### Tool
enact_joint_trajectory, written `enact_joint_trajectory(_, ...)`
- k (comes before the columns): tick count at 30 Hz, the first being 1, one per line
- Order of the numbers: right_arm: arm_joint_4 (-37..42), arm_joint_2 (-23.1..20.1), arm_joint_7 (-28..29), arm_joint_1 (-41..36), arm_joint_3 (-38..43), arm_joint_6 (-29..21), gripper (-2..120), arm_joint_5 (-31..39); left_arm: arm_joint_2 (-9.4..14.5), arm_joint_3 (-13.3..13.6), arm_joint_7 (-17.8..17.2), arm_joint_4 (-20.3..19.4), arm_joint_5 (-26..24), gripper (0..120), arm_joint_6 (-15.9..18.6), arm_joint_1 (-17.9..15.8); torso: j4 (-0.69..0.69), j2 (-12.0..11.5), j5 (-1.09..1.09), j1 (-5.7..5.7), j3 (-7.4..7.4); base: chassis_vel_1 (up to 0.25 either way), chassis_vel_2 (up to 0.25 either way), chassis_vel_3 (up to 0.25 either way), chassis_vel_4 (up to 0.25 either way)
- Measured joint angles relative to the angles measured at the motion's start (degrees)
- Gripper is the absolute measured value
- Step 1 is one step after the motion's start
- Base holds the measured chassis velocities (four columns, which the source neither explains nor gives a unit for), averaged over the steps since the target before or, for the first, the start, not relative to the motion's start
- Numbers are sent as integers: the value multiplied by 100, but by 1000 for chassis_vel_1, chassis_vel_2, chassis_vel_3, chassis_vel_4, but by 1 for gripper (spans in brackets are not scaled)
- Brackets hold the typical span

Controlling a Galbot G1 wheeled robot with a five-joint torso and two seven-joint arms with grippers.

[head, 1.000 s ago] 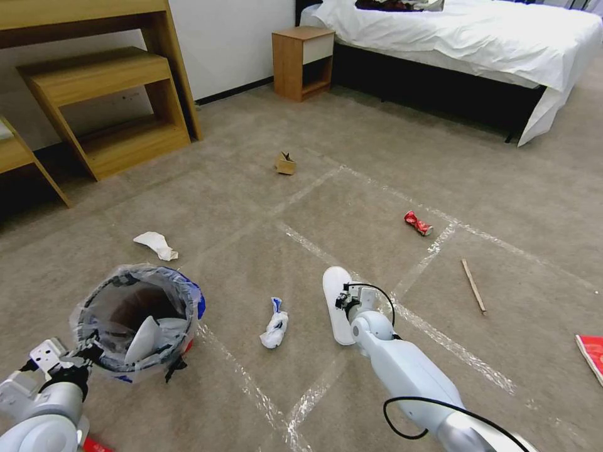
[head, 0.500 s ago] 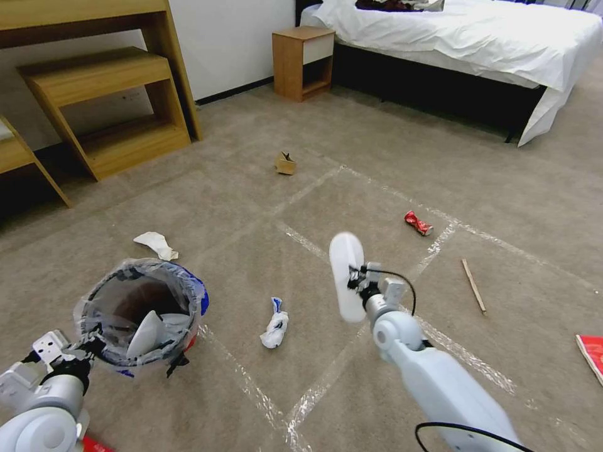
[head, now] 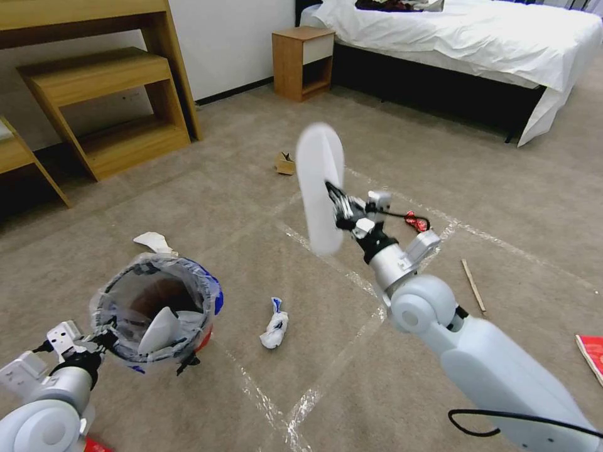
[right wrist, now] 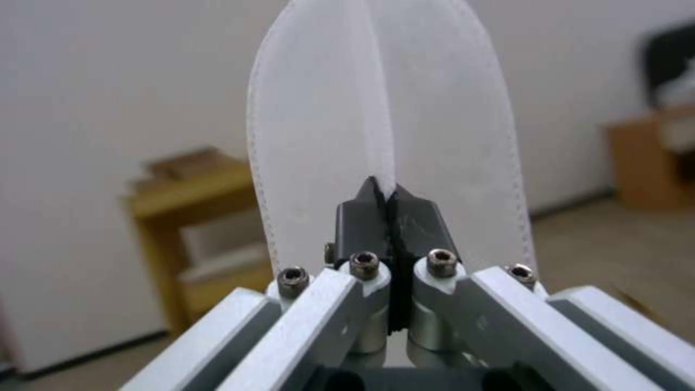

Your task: Pick up the trash bin and place the garbage on the floor into it.

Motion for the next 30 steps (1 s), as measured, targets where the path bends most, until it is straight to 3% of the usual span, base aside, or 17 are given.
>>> enact_joint_trajectory(8, 35, 52, -503, 735, -899, 506, 0, 131, 105, 115, -44, -91, -119, 1, 145, 19, 0, 0, 0, 0, 0, 0, 0, 0, 0)
enact_joint_trajectory(15, -335, 455, -817, 1051, -1358, 732, 0, 131, 159, 251, -87, -107, -199, 1, 227, -41, 0, 0, 0, 0, 1, 0, 0, 0, 0)
enact_joint_trajectory(30, -575, 1259, -839, 1441, -2208, 801, 0, 210, 216, 309, -106, -37, -236, 1, 244, -140, 1, 0, -1, 0, 1, 0, 0, 0, 0)
